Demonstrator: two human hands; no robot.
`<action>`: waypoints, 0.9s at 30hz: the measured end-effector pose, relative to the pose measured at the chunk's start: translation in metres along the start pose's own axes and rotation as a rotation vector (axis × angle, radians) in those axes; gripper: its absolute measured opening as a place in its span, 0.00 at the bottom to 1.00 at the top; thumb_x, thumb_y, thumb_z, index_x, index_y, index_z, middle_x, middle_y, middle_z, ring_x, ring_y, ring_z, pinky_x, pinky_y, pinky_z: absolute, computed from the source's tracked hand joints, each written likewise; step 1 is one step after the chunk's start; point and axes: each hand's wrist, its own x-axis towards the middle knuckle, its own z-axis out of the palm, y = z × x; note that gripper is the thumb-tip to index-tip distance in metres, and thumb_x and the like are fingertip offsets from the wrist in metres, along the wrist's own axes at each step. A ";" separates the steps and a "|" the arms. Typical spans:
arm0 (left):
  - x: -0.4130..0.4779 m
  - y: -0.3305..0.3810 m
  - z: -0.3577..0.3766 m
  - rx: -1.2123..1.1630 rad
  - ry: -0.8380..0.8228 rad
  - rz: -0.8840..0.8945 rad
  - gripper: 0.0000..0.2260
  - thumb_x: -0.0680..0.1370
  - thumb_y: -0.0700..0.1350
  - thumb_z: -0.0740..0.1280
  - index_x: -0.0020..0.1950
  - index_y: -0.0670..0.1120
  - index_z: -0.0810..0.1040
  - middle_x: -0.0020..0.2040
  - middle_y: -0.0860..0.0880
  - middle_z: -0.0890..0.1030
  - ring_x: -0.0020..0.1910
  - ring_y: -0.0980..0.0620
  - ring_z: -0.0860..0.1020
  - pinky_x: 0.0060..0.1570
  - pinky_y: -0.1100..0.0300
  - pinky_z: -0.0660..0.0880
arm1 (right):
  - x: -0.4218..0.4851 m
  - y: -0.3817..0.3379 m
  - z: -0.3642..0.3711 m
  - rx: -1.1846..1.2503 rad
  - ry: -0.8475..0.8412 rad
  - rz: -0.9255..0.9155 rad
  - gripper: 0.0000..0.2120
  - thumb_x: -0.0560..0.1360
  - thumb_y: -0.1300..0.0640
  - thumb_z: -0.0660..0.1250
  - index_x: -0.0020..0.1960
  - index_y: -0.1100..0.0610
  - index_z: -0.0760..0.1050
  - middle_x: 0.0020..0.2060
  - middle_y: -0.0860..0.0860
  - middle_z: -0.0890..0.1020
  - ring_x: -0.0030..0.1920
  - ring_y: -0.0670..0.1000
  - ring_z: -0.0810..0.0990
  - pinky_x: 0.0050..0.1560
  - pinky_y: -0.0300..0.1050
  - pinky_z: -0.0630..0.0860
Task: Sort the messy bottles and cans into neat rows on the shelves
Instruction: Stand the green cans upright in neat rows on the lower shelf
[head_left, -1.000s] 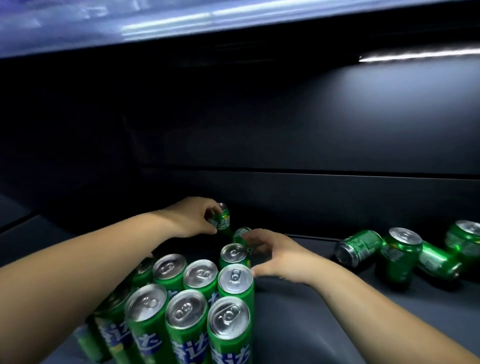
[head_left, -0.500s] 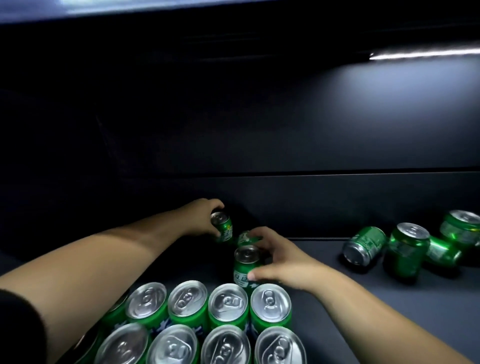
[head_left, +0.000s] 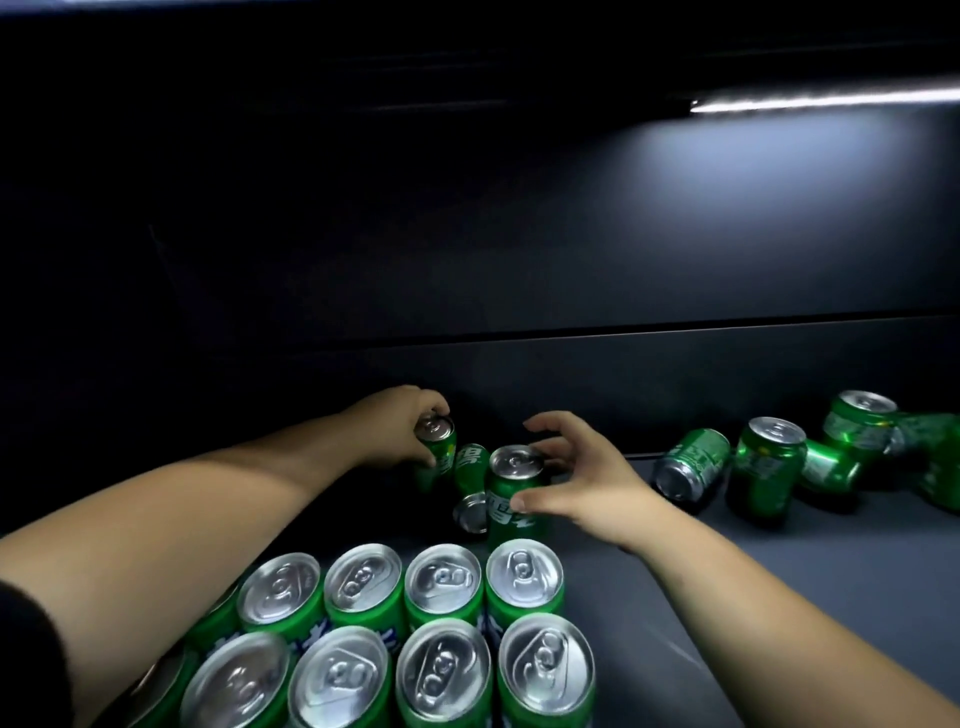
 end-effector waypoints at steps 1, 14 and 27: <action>-0.005 0.006 -0.005 -0.013 0.016 0.019 0.30 0.63 0.47 0.81 0.63 0.53 0.76 0.57 0.52 0.77 0.56 0.53 0.77 0.57 0.57 0.75 | -0.002 -0.002 -0.005 -0.002 0.006 -0.007 0.34 0.61 0.65 0.84 0.59 0.45 0.73 0.54 0.54 0.82 0.49 0.47 0.81 0.47 0.38 0.79; -0.063 0.181 -0.051 -0.168 0.021 0.072 0.32 0.65 0.46 0.80 0.65 0.58 0.72 0.56 0.59 0.78 0.53 0.58 0.78 0.55 0.60 0.75 | -0.092 -0.022 -0.129 -0.067 0.037 -0.048 0.36 0.59 0.60 0.84 0.62 0.45 0.73 0.52 0.50 0.83 0.53 0.52 0.83 0.53 0.50 0.82; -0.103 0.326 0.062 -0.298 -0.115 0.183 0.33 0.65 0.40 0.81 0.67 0.51 0.72 0.61 0.55 0.76 0.52 0.61 0.75 0.48 0.74 0.70 | -0.220 0.037 -0.226 -0.149 -0.057 0.064 0.36 0.61 0.62 0.84 0.63 0.45 0.72 0.55 0.51 0.82 0.55 0.46 0.82 0.51 0.33 0.75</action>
